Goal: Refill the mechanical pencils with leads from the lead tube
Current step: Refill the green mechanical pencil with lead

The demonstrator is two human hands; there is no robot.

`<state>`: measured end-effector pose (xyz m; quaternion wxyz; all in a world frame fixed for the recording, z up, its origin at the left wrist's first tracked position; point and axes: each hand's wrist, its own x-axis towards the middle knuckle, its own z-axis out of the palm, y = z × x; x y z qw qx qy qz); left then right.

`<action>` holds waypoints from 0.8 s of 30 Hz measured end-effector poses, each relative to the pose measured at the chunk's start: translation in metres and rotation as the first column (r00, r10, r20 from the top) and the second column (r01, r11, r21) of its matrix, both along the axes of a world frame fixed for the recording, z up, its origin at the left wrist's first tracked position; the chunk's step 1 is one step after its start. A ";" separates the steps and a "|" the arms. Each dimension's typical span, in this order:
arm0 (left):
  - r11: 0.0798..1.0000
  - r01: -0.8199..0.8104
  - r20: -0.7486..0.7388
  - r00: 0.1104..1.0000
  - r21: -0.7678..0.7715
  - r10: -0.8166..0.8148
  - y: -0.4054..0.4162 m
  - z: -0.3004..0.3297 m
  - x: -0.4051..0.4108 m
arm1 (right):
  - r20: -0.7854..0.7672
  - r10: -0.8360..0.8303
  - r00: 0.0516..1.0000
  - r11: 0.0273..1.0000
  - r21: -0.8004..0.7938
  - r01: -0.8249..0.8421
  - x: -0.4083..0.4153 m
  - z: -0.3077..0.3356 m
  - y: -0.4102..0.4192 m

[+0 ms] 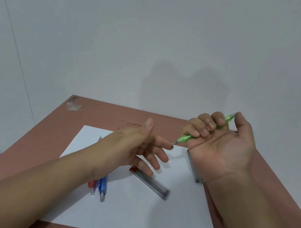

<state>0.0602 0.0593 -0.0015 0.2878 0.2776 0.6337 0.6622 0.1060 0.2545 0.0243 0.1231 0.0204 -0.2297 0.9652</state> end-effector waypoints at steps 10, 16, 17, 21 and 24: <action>0.987 0.094 0.039 0.994 0.130 -0.100 0.001 -0.002 0.002 | -0.014 -0.012 1.000 0.999 -0.051 0.011 0.005 0.005 -0.006; 0.984 0.096 0.015 0.995 0.153 -0.100 0.000 -0.005 -0.001 | -0.014 -0.031 0.999 0.998 -0.051 0.030 0.005 0.005 -0.003; 0.984 0.095 0.007 0.995 0.153 -0.097 0.000 -0.005 -0.001 | -0.018 -0.030 0.999 0.998 -0.058 0.028 0.005 0.005 -0.003; 0.983 0.095 -0.003 0.995 0.160 -0.096 -0.001 -0.006 -0.002 | -0.017 -0.020 1.000 0.997 -0.076 0.019 0.004 0.004 -0.004; 0.981 0.095 -0.006 0.995 0.167 -0.095 -0.001 -0.006 -0.003 | -0.014 -0.028 1.000 0.997 -0.071 0.027 0.005 0.004 -0.003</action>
